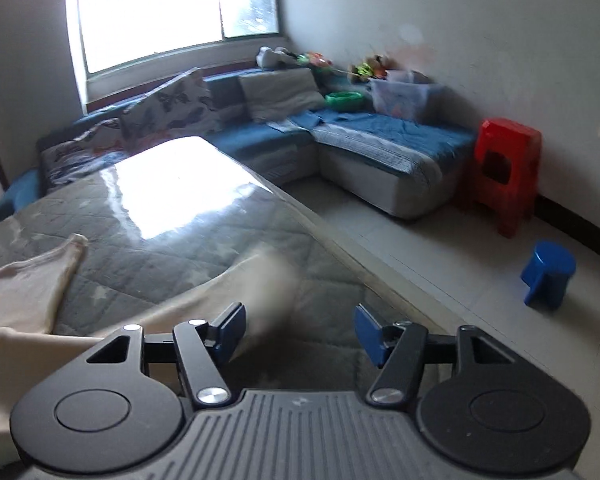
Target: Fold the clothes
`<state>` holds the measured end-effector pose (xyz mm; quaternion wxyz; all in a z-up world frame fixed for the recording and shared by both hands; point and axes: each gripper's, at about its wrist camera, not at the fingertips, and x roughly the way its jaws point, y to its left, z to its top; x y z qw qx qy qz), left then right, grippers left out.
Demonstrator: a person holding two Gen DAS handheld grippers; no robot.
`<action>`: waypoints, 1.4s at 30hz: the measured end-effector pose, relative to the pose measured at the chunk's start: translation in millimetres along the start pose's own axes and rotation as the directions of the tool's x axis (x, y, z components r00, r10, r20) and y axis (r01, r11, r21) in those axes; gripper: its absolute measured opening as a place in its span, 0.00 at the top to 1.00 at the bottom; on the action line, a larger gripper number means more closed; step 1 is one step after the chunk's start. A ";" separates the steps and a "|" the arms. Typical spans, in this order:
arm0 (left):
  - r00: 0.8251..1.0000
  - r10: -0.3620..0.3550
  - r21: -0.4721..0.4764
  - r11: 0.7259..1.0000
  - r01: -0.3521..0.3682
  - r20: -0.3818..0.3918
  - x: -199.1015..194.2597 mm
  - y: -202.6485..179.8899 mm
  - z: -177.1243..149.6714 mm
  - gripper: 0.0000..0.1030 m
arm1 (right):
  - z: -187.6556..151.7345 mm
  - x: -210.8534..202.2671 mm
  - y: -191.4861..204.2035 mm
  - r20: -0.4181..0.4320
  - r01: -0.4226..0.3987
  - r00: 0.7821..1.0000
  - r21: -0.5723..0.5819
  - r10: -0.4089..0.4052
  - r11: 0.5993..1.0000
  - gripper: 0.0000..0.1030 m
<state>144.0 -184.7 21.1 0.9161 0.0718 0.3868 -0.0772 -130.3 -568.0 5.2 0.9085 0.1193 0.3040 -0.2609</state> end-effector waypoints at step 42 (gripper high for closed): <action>0.993 -0.017 -0.163 0.986 0.037 0.121 -43.6 59.9 4.5 0.90 | 4.2 -6.6 62.1 0.037 -0.145 0.986 -0.263 0.160 0.954 0.40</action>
